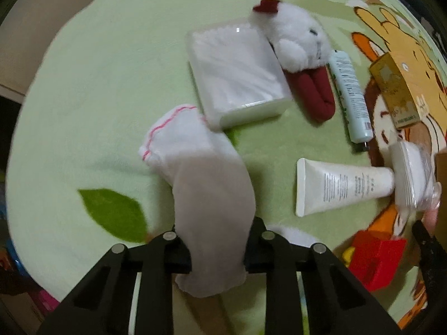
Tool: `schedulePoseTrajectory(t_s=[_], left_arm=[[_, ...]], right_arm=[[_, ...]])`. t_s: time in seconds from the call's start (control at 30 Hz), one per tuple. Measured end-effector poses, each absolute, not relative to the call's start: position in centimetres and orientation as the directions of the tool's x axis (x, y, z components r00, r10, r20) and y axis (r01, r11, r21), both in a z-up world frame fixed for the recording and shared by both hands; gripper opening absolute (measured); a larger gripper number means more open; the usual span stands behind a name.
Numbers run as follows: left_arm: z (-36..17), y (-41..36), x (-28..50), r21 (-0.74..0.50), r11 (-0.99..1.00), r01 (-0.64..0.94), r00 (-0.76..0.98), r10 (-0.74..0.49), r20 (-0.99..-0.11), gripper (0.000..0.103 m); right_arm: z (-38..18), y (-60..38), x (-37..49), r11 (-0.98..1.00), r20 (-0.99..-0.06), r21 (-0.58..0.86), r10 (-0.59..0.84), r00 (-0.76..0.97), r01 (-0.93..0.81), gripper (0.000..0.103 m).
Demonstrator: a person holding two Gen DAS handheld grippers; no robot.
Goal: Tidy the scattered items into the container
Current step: 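Grasp the white sock with the left gripper while the right gripper grasps the pink hair roller, then lift and carry the sock and hair roller over the cardboard box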
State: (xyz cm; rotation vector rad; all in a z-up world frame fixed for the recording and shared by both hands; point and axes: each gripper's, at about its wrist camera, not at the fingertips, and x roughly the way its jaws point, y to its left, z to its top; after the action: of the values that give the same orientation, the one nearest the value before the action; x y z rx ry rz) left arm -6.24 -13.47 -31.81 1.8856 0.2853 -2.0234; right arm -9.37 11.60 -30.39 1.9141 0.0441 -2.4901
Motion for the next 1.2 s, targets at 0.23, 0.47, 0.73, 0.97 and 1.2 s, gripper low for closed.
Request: schedulePoseTrajectory(t_s=[0.23,0.47,0.73,0.97,1.2], left_arm=[[-28.9,-13.1,-6.3,0.145,-0.923,0.356,-0.063,-0.179,-0.982,0.024],[-23.8,-10.6,-8.2,0.136,-0.943,0.304,-0.143,-0.186,-0.972,0.024],[-17.5,-8.3,-8.0,0.105,-0.980,0.170,-0.292,-0.152,-0.944,0.024],[-9.2,-1.4,-7.5,0.052,-0.999,0.013,-0.431,-0.053,-0.901,0.024],[-4.0,4.4,-6.7,0.007,-0.989,-0.148,-0.489,0.067,-0.870,0.024]], right_arm=[[-27.2,11.7,-6.5,-0.999,-0.960,-0.037,0.032,-0.278,0.015,0.027],[-22.7,10.9,-5.2,-0.999,-0.927,-0.022,0.009,-0.375,0.029,0.027],[-12.8,12.4,-3.6,-0.999,-0.830,0.037,-0.027,-0.558,-0.006,0.027],[-4.8,15.9,-0.2,-0.995,-0.739,0.058,0.016,-0.673,-0.087,0.027],[0.2,19.1,3.1,-0.982,-0.681,0.054,0.097,-0.725,-0.182,0.027]])
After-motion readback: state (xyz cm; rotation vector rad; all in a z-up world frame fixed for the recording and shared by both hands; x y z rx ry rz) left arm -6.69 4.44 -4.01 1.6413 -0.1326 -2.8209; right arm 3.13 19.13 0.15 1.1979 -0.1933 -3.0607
